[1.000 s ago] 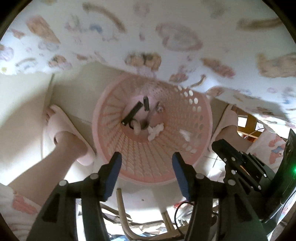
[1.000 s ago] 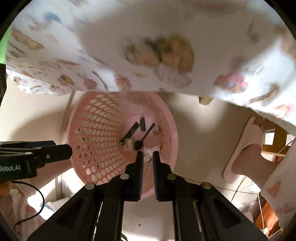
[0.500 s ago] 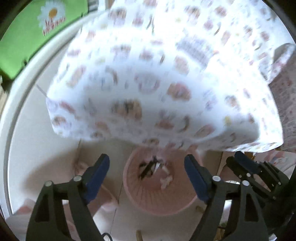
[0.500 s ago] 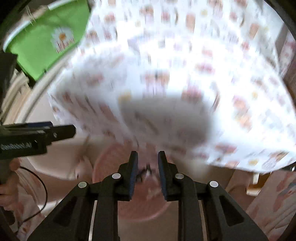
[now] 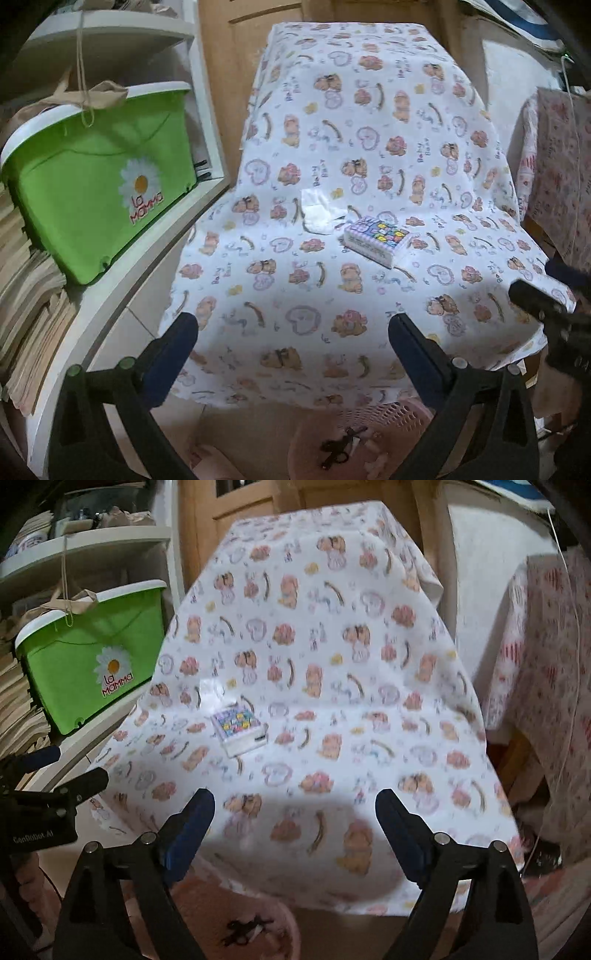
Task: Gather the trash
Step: 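Move the left tool to the second white tissue while the right tool approaches the bear-print card box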
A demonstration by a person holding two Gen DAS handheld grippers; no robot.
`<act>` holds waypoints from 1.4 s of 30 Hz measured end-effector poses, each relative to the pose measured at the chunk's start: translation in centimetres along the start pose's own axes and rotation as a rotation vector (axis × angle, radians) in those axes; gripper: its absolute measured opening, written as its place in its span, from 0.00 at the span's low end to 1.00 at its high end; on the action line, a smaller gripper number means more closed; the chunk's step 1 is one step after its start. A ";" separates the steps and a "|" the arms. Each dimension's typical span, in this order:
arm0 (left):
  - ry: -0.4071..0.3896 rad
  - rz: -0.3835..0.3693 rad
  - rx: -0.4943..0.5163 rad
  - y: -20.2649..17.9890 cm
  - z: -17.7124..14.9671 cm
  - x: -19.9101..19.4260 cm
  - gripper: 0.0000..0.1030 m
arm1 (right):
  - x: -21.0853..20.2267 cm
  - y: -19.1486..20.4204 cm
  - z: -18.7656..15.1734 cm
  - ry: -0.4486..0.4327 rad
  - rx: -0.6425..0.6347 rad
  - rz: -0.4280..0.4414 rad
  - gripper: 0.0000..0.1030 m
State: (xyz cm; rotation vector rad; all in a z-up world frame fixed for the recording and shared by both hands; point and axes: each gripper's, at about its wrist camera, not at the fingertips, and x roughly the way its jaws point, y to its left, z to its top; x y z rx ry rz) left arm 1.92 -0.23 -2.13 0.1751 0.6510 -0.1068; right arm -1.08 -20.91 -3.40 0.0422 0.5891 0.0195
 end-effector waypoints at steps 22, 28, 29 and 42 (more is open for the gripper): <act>-0.147 -0.019 0.020 -0.5 7.8 -2.3 1.00 | -2.8 1.0 7.7 -0.111 -0.149 0.082 0.88; -0.171 -0.010 -0.039 1.7 11.7 -1.5 1.00 | -3.3 1.0 10.7 -0.162 -0.172 0.074 0.88; -0.167 -0.005 -0.044 2.0 11.7 -1.0 1.00 | -3.1 0.9 10.8 -0.165 -0.169 0.076 0.88; -0.074 0.006 -0.157 6.0 10.4 3.7 1.00 | 2.7 1.3 8.7 -0.108 -0.126 0.097 0.89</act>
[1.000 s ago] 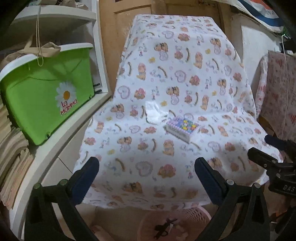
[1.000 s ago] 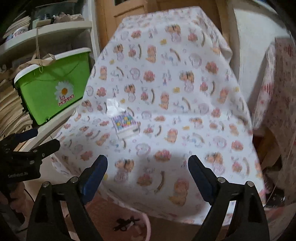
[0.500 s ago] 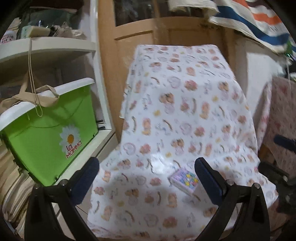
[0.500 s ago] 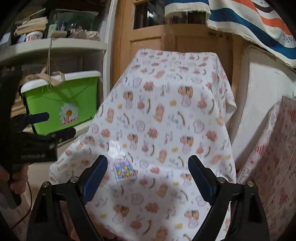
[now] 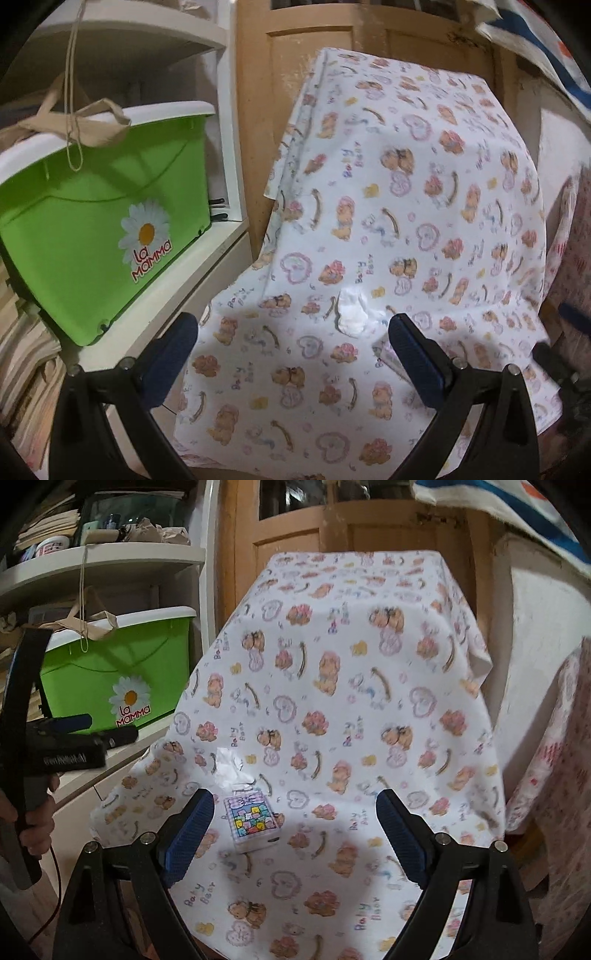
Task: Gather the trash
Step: 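Move the left tool to the second white tissue while the right tool approaches the bear-print card box, then close the left tool on the tissue while the right tool closes on the card box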
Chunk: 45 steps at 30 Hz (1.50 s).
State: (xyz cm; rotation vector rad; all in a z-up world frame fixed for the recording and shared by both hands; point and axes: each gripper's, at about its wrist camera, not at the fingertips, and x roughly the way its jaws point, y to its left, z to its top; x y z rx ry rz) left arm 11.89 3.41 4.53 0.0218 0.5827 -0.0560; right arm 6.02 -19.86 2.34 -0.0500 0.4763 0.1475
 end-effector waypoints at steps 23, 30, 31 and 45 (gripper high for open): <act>0.064 0.050 -0.086 2.6 2.8 4.3 1.00 | 9.1 3.3 2.1 0.127 0.007 0.037 0.91; 0.105 0.087 -0.097 2.6 2.7 5.4 1.00 | 13.1 3.2 -0.5 0.258 -0.010 0.030 0.91; 0.113 0.121 -0.093 2.5 2.6 5.5 1.00 | 13.6 3.2 -0.8 0.272 -0.015 0.040 0.91; 0.248 -0.216 -0.279 3.3 2.7 9.0 0.99 | 16.2 4.2 -2.5 0.352 -0.049 0.130 0.55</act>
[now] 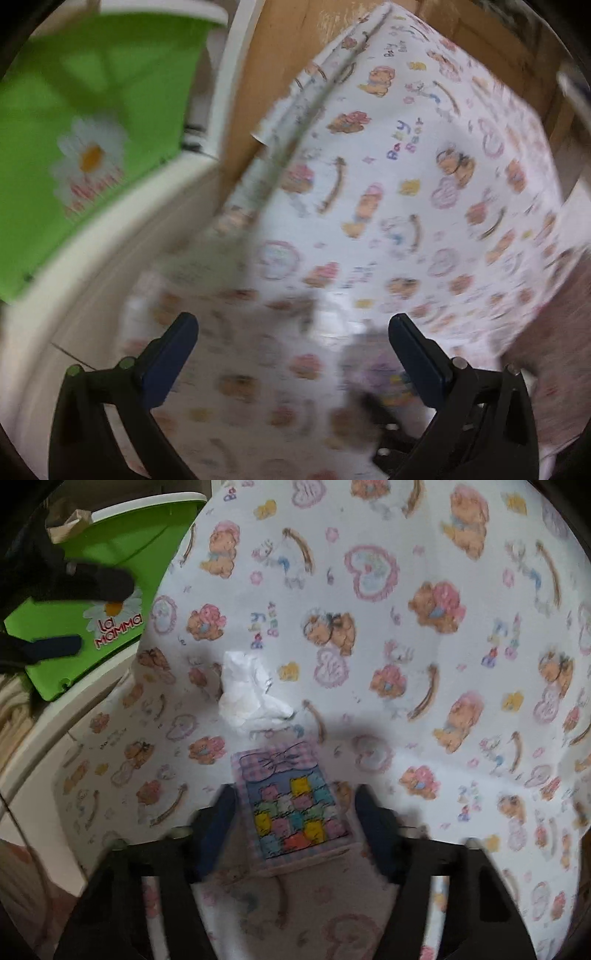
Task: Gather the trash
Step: 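Close the left tool on the tissue while the right tool closes on the card box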
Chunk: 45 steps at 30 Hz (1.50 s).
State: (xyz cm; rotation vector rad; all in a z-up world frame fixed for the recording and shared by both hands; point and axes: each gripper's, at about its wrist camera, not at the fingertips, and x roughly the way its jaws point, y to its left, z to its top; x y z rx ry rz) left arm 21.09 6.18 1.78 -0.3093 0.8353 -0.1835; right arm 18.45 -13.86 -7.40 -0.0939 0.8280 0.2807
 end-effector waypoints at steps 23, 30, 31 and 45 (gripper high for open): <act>0.198 0.048 0.072 -4.6 -2.0 10.3 0.61 | -10.5 -6.6 -7.0 -0.139 0.292 -0.097 0.54; 0.189 0.000 0.036 -4.3 -2.8 11.9 0.28 | -10.2 -7.8 -7.5 -0.138 0.322 -0.112 0.54; 0.186 0.002 0.041 -4.3 -2.9 12.0 0.14 | -10.1 -7.7 -7.4 -0.137 0.323 -0.102 0.54; 0.018 -0.003 0.232 -7.8 -4.8 5.9 0.04 | -11.3 -6.3 -7.1 -0.168 0.294 -0.088 0.54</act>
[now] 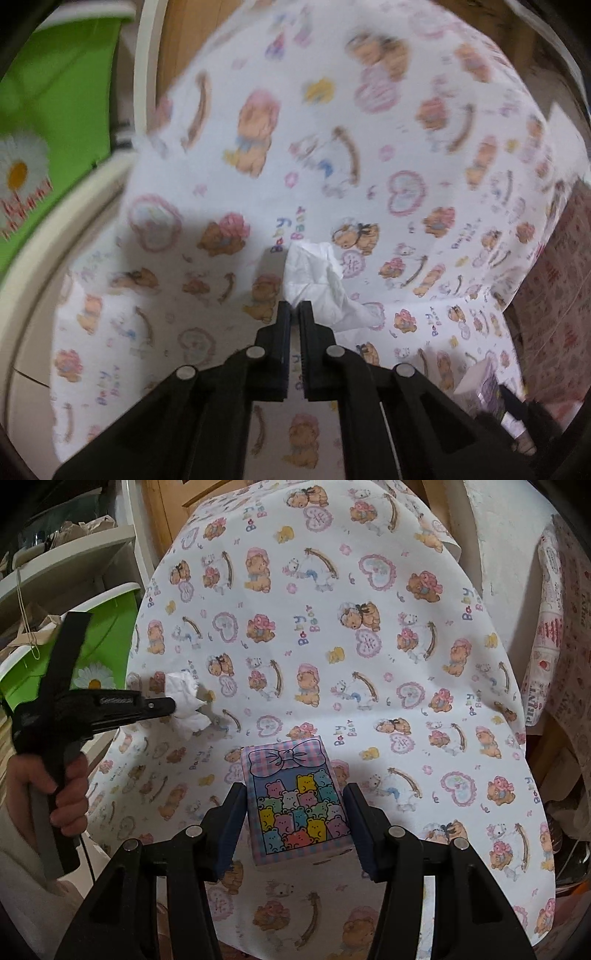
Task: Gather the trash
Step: 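Close the left tool on the tissue while the right tool closes on the card box, then carry the tissue with the left tool while the right tool carries the box toward the basket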
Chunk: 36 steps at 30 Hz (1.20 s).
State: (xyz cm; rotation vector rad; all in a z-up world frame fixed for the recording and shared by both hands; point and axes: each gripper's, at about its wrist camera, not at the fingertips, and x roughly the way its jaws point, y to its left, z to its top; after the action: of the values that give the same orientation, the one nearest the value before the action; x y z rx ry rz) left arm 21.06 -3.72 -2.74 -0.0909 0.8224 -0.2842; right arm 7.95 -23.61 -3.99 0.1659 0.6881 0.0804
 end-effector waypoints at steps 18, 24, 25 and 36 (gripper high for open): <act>-0.248 0.091 0.099 -1.4 -3.3 -10.2 0.04 | -5.4 2.5 0.6 -0.092 -0.033 0.061 0.54; -0.206 0.105 0.101 -1.8 -5.7 -10.6 0.04 | -8.1 3.1 0.6 -0.139 -0.052 0.061 0.54; -0.207 0.084 0.092 -1.9 -6.0 -11.1 0.04 | -8.5 3.2 0.6 -0.146 -0.055 0.056 0.54; -0.247 0.105 0.057 -1.9 -10.4 -16.4 0.04 | -10.7 4.4 -0.9 -0.148 -0.082 0.068 0.54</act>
State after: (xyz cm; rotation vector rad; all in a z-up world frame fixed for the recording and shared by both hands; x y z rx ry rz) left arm 2.44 -0.62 2.15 -0.0285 0.5718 -0.1921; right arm -1.01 -20.58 2.80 0.1155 0.5305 0.1601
